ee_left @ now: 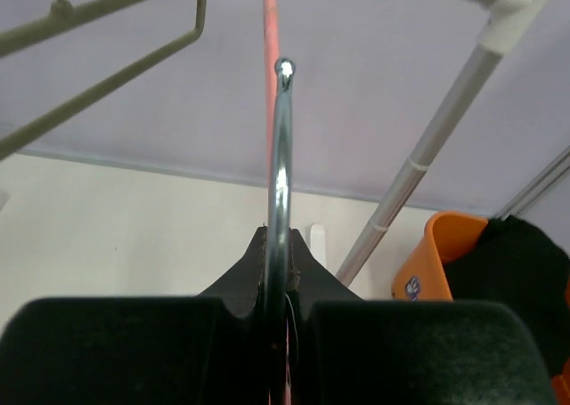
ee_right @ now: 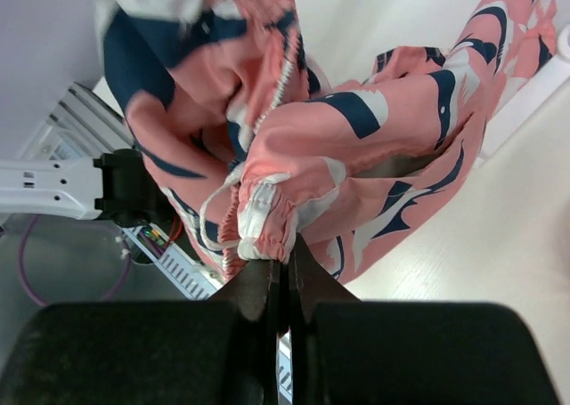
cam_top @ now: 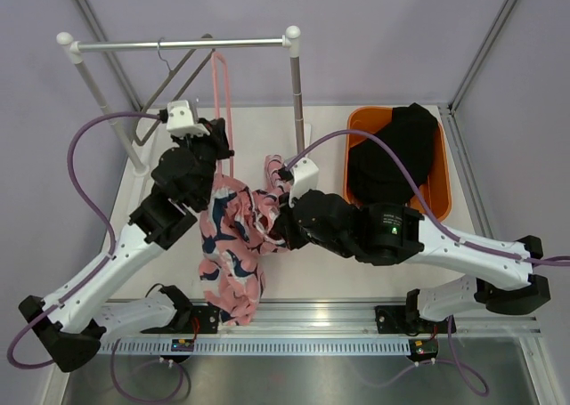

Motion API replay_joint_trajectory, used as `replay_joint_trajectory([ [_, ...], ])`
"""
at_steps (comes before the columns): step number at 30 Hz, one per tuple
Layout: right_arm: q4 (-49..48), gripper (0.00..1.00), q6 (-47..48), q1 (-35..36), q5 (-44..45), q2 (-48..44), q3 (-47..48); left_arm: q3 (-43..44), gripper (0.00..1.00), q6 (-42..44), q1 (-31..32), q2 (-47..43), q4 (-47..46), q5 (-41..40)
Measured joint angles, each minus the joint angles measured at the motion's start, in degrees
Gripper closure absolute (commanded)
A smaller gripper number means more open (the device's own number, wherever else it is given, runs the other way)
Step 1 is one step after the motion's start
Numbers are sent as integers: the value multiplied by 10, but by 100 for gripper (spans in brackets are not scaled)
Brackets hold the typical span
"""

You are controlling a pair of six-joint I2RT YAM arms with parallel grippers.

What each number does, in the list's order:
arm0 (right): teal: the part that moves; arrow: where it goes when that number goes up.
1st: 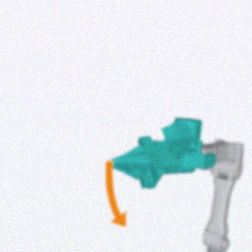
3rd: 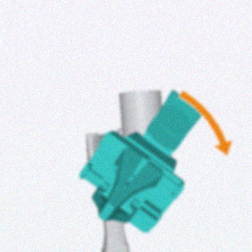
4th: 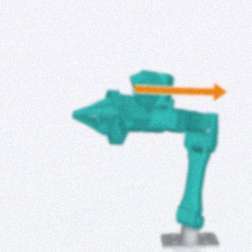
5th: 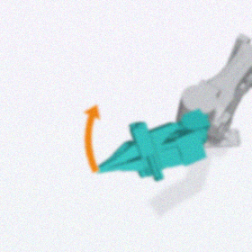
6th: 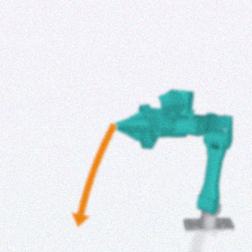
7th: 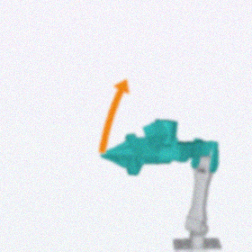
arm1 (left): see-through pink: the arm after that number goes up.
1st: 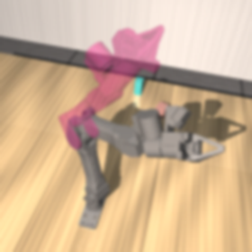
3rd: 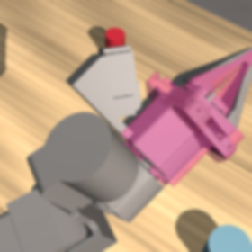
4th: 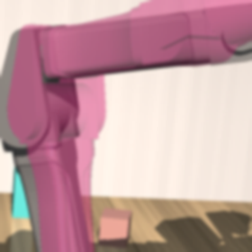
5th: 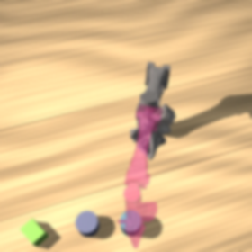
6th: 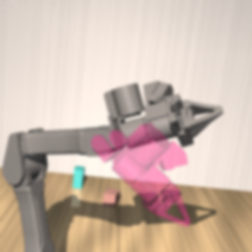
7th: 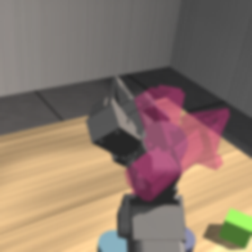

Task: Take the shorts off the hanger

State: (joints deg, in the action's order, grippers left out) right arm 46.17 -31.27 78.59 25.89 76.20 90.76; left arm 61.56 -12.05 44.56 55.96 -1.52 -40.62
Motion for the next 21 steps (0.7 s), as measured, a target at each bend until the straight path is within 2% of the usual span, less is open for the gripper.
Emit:
replay_joint_trajectory([
  [4,24,100,4,2,11,10,1,72,100,-30,-60,32,35,71],
  [8,49,100,18,2,14,14,12,153,100,-33,-86,65,95,147],
  [11,62,100,35,2,14,15,30,233,100,-27,-108,104,122,263],
  [13,68,100,43,2,14,18,40,257,100,-25,-112,115,118,304],
  [16,73,100,54,2,12,24,47,257,100,-23,-113,113,118,330],
  [21,81,100,67,6,0,26,49,190,100,-18,-113,78,95,327],
])
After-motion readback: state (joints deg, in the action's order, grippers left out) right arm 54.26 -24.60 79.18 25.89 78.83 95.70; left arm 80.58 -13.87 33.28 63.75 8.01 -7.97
